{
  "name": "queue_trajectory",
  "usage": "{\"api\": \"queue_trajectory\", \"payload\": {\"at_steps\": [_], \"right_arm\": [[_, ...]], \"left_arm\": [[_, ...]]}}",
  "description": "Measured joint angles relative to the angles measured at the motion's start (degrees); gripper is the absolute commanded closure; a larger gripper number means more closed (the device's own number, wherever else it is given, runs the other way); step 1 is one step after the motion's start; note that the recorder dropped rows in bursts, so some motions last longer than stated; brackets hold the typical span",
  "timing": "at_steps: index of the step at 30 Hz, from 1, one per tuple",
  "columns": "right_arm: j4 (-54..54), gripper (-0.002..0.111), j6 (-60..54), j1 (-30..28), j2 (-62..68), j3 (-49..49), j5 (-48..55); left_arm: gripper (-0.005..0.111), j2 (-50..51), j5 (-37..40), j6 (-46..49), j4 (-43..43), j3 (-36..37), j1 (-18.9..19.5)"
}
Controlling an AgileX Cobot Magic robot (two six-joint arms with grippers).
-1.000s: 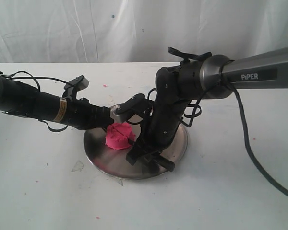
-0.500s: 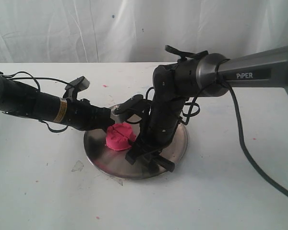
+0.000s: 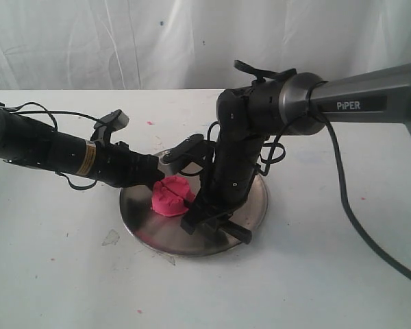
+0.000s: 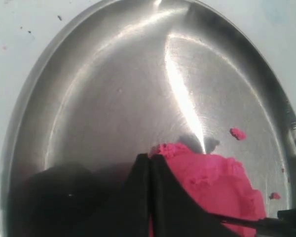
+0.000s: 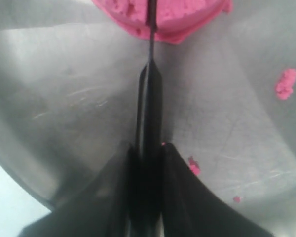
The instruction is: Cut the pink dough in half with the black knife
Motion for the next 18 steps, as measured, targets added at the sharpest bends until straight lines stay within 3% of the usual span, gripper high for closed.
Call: {"api": "queue_trajectory", "payload": {"at_steps": [9, 18], "right_arm": [[-0.13, 0.108, 0.00, 0.00, 0.00, 0.00, -0.21], [-0.27, 0.108, 0.00, 0.00, 0.00, -0.08, 0.36]], "left_arm": [[0.107, -0.59, 0.16, -2.38, 1.55, -2.99, 0.39], [0.107, -1.50, -1.71, -4.99, 1.68, -4.12, 5.62]]}}
